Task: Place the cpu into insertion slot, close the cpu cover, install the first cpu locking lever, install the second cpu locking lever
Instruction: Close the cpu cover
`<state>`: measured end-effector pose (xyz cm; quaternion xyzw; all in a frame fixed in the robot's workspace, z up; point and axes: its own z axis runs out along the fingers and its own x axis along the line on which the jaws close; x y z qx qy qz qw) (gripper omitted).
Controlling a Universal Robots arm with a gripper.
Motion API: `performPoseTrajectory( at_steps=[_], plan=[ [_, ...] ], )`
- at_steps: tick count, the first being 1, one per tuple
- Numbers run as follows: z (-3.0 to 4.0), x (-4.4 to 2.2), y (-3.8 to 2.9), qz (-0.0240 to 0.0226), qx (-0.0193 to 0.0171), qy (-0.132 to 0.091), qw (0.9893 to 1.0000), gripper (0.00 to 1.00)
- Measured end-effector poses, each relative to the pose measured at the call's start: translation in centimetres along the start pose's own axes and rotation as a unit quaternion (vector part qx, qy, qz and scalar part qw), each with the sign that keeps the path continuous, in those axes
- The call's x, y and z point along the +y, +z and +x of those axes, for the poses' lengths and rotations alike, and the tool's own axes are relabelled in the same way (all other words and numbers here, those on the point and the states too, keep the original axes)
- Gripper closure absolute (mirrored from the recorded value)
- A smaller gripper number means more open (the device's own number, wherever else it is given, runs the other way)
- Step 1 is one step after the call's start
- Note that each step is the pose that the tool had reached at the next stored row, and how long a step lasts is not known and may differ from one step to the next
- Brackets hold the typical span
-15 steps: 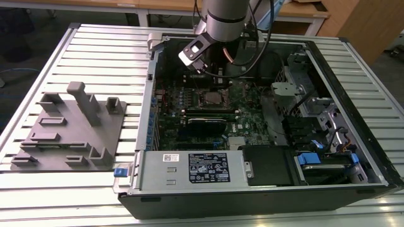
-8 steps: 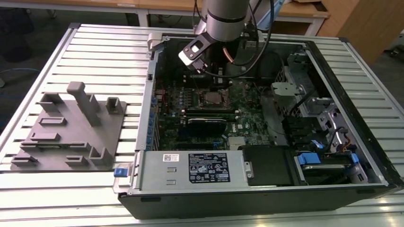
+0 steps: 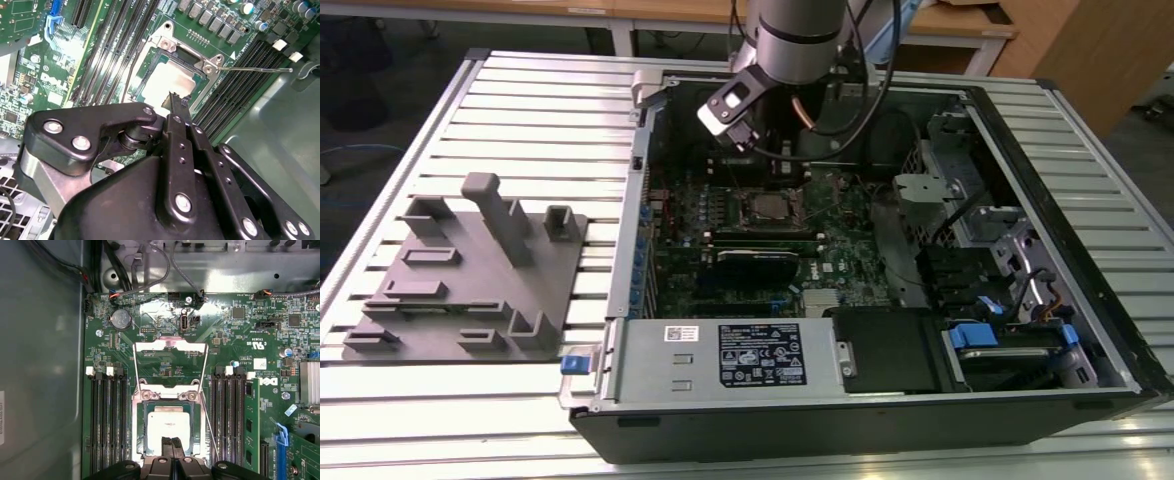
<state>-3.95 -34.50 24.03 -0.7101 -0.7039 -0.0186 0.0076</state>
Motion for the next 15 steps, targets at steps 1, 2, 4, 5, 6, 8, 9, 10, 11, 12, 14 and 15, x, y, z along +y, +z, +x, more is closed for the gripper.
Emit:
performPoseTrajectory(
  at_steps=[1,2,4,5,6,8,9,10,11,12,14,15],
  plan=[
    [0.0,0.0,-0.07,0.0,0.0,0.0,1.0,0.89],
    [0.01,0.0,-0.16,0.0,0.0,0.0,1.0,0.89],
    [0.01,0.01,-0.31,0.0,0.0,0.0,1.0,0.89],
    [0.01,0.01,-0.31,-0.0001,0.0001,0.0,1.0,0.89],
    [0.02,0.01,-0.31,-0.0001,0.0002,0.0,1.0,0.89],
    [0.02,0.01,-0.46,0.0,0.0001,0.0,1.0,0.89],
    [0.02,0.01,-0.46,0.0,0.0001,0.0,1.0,0.89],
    [0.02,0.01,-0.46,0.0,0.0001,0.0,1.0,0.89],
    [0.02,0.01,-0.49,0.0,0.0,0.0,1.0,0.89],
    [0.01,0.01,-0.52,0.0001,-0.0001,0.0,1.0,0.89],
    [0.02,0.01,-0.57,0.0,0.0,0.0,1.0,0.89],
    [0.02,0.01,-0.59,-0.0001,0.0001,0.0,1.0,0.89]
  ],
)
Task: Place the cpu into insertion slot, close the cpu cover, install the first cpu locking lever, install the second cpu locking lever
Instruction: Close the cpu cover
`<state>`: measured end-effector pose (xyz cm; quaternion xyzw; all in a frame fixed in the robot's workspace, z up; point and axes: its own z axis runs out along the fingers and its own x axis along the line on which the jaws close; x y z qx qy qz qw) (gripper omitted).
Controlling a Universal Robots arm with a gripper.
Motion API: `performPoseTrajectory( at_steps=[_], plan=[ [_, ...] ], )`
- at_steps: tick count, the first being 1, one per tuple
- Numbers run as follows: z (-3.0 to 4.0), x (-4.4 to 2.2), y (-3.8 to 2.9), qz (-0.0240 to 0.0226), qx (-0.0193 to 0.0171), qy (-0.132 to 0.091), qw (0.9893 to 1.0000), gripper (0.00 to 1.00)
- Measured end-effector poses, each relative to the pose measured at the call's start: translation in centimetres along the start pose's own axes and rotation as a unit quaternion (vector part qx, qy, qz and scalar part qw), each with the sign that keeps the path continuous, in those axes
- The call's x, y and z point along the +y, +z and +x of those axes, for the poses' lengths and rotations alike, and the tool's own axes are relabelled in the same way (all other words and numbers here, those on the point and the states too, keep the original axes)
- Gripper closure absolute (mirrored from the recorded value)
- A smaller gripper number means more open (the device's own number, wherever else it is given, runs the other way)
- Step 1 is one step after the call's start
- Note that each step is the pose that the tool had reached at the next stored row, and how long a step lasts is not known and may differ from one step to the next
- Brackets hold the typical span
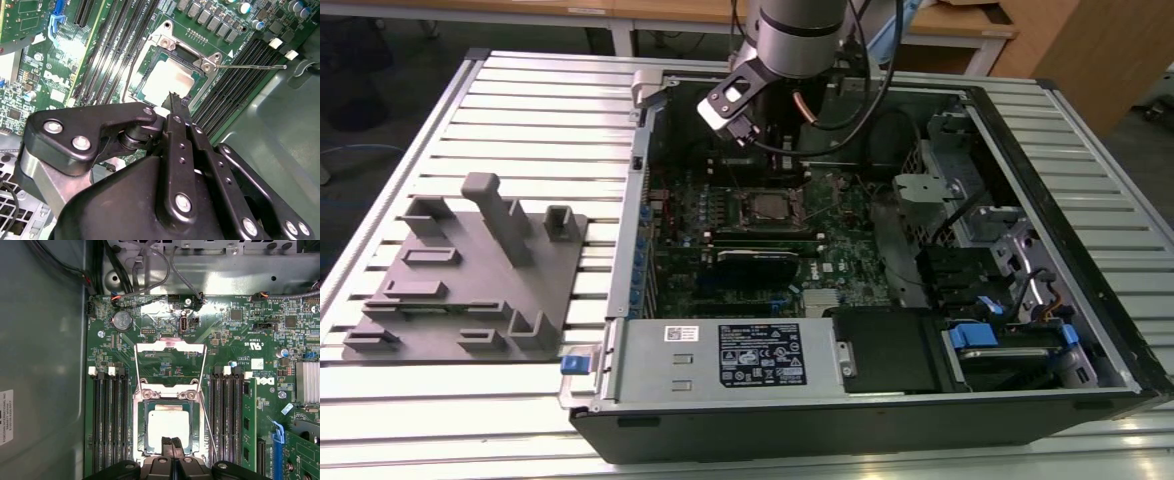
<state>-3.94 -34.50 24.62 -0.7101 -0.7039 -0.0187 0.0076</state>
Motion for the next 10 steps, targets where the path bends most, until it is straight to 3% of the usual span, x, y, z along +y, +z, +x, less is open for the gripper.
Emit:
performPoseTrajectory(
  at_steps=[10],
  plan=[
    [0.0,0.0,-0.15,0.0001,-0.0001,0.0,1.0,0.89]
  ],
)
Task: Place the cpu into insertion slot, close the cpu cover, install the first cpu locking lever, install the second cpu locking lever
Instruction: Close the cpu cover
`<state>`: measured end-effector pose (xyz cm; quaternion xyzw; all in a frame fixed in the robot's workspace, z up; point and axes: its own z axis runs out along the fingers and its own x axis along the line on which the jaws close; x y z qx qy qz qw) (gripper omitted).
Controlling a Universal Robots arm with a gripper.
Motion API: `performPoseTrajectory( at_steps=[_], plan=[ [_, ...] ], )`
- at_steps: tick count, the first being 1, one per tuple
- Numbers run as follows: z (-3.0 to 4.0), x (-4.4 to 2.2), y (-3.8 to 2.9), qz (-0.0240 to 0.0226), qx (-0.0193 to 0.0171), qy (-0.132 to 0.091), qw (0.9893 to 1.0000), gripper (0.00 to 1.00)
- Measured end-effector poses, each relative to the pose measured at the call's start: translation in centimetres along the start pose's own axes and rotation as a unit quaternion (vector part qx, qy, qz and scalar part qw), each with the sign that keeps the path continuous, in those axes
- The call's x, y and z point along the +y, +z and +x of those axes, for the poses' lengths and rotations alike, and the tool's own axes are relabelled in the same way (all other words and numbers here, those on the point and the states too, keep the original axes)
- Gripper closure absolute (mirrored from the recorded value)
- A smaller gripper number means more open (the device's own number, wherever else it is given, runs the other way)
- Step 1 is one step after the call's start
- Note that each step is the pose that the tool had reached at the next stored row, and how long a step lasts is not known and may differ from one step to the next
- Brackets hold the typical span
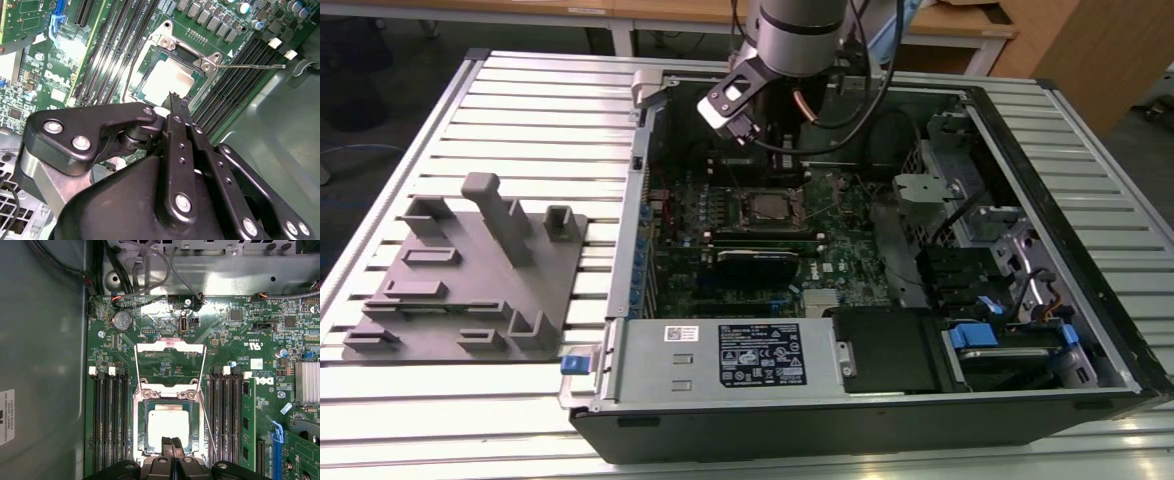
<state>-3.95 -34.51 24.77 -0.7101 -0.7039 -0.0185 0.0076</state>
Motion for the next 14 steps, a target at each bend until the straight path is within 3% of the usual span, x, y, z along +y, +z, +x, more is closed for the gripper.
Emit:
performPoseTrajectory(
  at_steps=[14],
  plan=[
    [0.04,0.01,-0.31,0.0,0.0001,0.0,1.0,0.89]
  ],
)
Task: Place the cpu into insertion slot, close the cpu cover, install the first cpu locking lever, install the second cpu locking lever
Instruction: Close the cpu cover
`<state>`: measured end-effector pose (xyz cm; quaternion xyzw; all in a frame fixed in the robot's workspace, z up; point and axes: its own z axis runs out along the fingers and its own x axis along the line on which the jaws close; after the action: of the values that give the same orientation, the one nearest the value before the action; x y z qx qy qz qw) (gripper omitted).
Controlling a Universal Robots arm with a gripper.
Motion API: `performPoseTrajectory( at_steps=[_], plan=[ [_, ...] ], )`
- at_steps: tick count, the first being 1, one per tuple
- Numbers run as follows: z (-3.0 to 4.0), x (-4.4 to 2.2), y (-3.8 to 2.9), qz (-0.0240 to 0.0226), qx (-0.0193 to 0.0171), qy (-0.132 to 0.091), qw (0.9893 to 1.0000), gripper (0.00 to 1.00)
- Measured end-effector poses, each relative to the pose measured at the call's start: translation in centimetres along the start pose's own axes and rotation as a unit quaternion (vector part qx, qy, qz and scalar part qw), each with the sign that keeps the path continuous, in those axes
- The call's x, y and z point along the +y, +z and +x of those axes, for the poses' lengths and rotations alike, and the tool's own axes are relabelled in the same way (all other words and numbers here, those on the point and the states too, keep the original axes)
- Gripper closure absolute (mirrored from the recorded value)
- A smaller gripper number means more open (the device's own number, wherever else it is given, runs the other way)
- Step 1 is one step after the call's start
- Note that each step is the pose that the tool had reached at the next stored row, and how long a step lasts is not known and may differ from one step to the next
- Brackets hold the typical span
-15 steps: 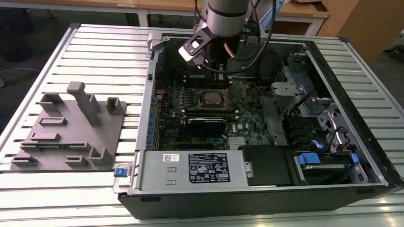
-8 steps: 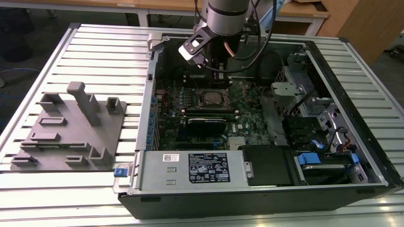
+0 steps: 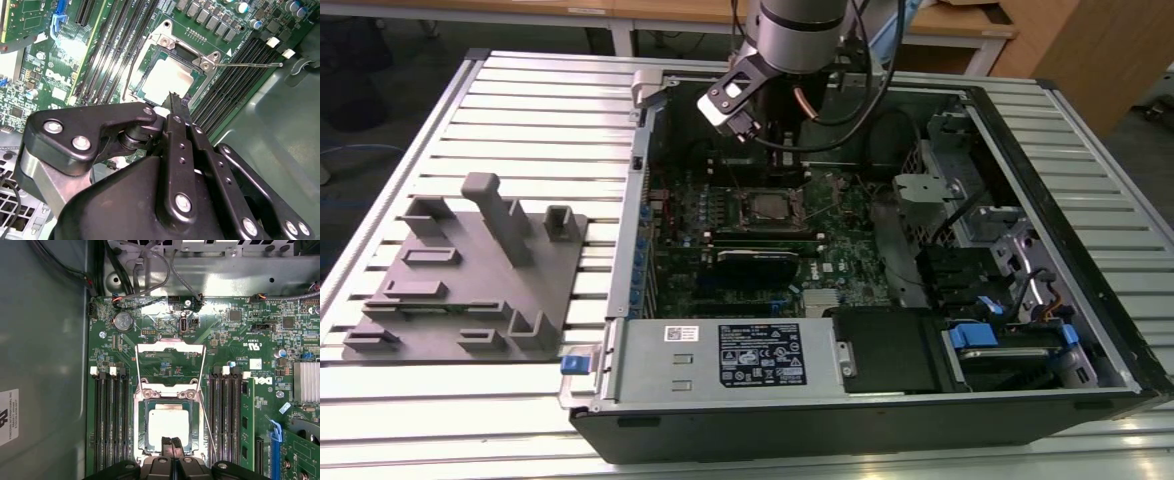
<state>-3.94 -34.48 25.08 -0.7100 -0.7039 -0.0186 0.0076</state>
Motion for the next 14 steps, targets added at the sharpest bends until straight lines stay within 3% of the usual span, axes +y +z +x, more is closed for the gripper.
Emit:
performPoseTrajectory(
  at_steps=[14],
  plan=[
    [0.09,0.01,-1.15,-0.0001,0.0004,0.0,1.0,0.89]
  ],
)
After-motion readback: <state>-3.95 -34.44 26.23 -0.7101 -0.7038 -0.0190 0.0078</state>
